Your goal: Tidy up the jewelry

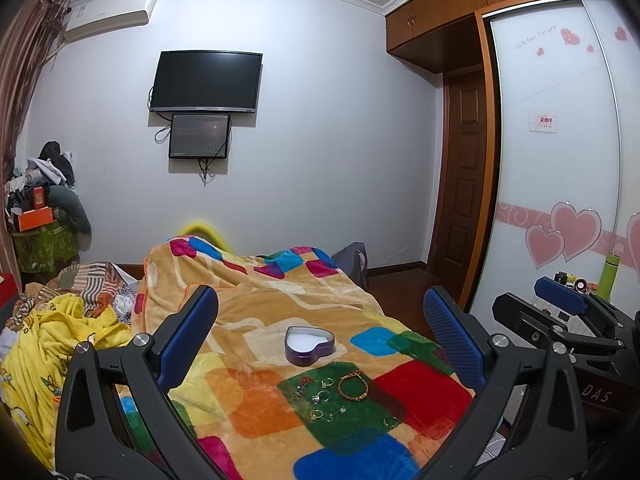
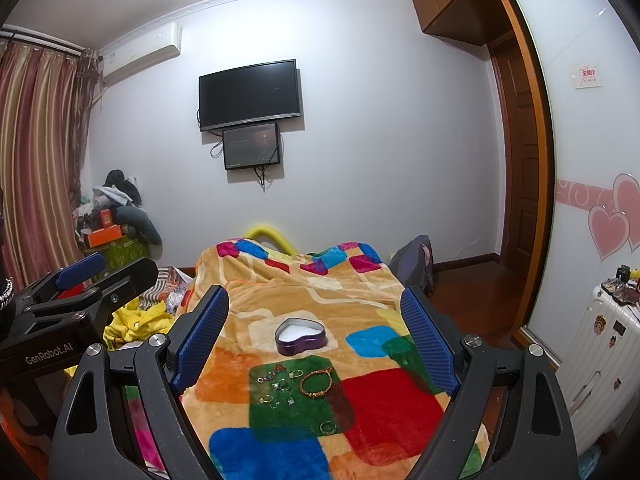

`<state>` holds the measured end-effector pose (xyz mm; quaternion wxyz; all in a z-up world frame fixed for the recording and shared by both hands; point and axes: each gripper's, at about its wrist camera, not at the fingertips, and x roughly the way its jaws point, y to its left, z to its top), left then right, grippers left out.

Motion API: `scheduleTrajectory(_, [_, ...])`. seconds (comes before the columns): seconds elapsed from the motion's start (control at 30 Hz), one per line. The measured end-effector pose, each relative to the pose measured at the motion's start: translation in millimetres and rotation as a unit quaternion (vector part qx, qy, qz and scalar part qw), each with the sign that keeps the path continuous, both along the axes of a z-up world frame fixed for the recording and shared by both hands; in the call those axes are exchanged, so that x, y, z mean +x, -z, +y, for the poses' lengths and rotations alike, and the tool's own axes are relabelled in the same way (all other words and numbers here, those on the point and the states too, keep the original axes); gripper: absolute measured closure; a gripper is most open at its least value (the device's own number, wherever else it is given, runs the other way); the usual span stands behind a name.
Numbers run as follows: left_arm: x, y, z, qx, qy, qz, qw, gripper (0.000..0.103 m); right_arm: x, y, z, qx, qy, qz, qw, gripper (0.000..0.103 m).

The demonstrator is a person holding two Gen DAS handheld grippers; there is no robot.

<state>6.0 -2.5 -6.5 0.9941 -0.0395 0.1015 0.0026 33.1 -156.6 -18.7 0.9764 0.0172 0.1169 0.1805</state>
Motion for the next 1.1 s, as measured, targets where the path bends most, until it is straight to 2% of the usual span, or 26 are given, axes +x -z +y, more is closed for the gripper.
scheduleTrajectory(0.4, [2.7,2.7,2.6,-0.005,0.001,0.005,1.0000,0.000,0.5,0.7,-0.1,0.000,0.000,0.001,1.000,0.017])
scheduleTrajectory(0.7, [15.4,10.8,13.0,-0.014,-0.007,0.022,0.9996,0.000,4.6,15.1,0.4,-0.011,0.003,0.016,1.000,0.017])
scheduleTrajectory(0.9, [39.9,34.3,28.8,-0.022,-0.018,0.057,0.9980,0.000,22.8,33.4,-2.2,-0.031,0.018,0.058,0.998,0.017])
scheduleTrajectory(1.0, [57.2,53.6,38.1,-0.023,-0.025,0.089,0.9955,0.000,33.5,48.4,-4.6,-0.040,0.021,0.092,0.995,0.017])
scheduleTrajectory(1.1, [72.8,73.1,44.4,-0.030,-0.011,0.127,0.9913,0.004,41.2,63.1,-4.5,-0.066,0.029,0.121,0.990,0.017])
